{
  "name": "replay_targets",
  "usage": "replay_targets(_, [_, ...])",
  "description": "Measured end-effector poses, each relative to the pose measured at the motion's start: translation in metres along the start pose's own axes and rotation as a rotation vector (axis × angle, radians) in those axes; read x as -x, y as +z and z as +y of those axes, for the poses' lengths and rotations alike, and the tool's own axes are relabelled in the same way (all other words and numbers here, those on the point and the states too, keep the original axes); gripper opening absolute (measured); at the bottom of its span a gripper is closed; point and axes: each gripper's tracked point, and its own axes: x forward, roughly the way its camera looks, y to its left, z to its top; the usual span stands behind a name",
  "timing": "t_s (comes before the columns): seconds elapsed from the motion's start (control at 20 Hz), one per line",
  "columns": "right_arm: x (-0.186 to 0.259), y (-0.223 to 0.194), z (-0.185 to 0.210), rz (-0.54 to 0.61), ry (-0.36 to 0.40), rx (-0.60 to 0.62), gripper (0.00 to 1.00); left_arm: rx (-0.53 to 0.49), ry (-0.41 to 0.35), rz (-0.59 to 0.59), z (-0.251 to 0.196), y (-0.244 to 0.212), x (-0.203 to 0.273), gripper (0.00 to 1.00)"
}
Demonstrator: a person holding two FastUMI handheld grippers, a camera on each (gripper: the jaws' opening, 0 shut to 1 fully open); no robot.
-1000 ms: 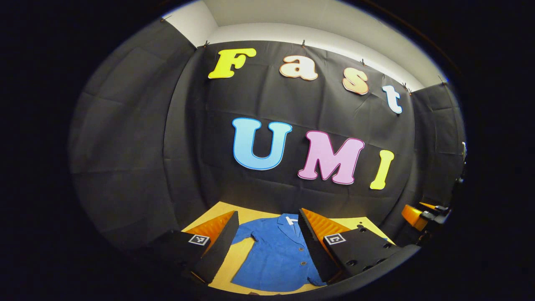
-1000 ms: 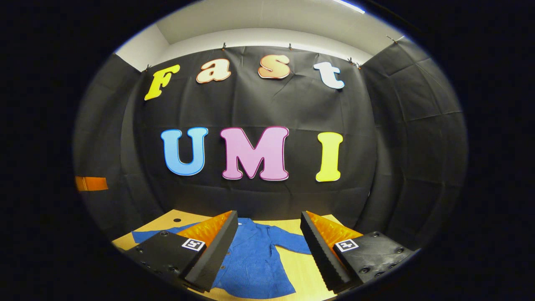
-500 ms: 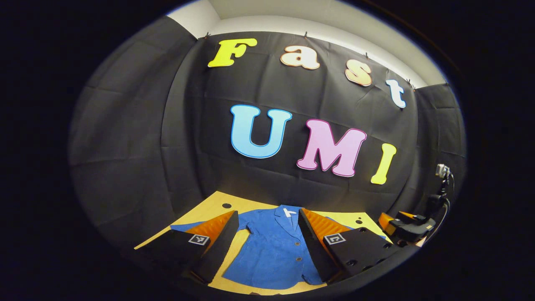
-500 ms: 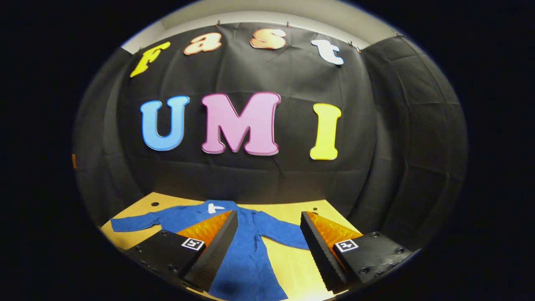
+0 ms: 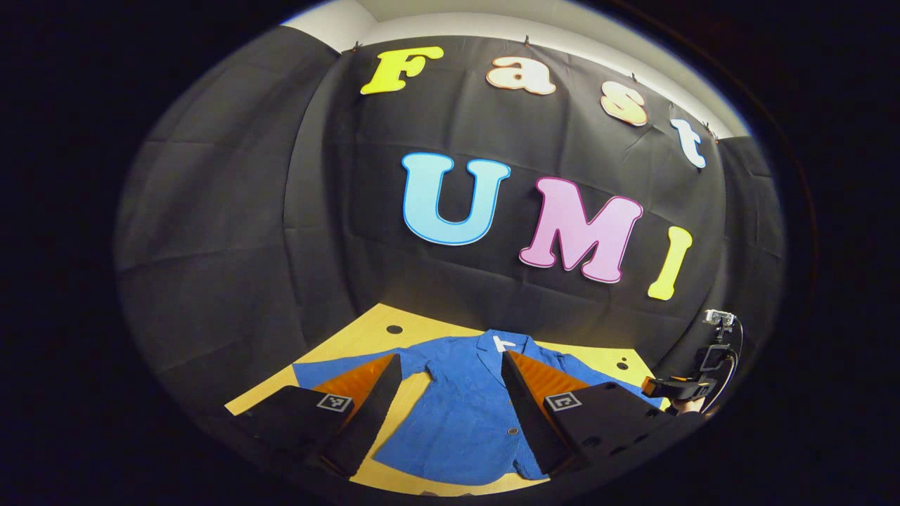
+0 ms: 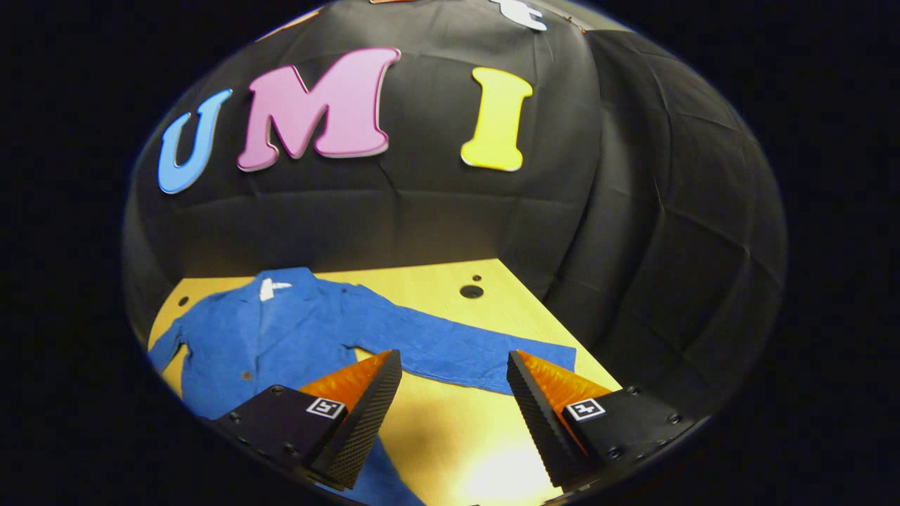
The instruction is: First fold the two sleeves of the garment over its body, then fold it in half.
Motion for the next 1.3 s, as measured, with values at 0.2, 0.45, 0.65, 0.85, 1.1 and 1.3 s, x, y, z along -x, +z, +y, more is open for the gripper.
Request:
replay_targets(0.2, [-0.052, -0.025, -0.038, 0.097, -0.079, 0.005, 0.98, -0.034, -0.008, 0.040, -0.019, -0.007, -0.015, 0.82])
replay_targets(0.45, [-0.096, -0.054, -0.082, 0.212, -0.169, -0.057, 1.00, -0.070, -0.047, 0.087, -0.053, -0.015, -0.033, 0.82])
replay_targets(0.65, [-0.111, -0.082, -0.115, 0.319, -0.224, -0.129, 0.98, -0.127, -0.068, 0.129, -0.074, -0.027, -0.043, 0.82])
replay_targets(0.85, [-0.121, -0.107, -0.140, 0.397, -0.253, -0.221, 0.98, -0.169, -0.076, 0.147, -0.088, -0.030, -0.050, 0.82])
replay_targets(1.1, [-0.126, -0.117, -0.152, 0.424, -0.263, -0.281, 0.99, -0.173, -0.077, 0.159, -0.099, -0.032, -0.055, 0.82])
replay_targets(1.3, [-0.126, -0.116, -0.150, 0.429, -0.233, -0.339, 0.96, -0.201, -0.053, 0.147, -0.100, -0.028, -0.054, 0.83])
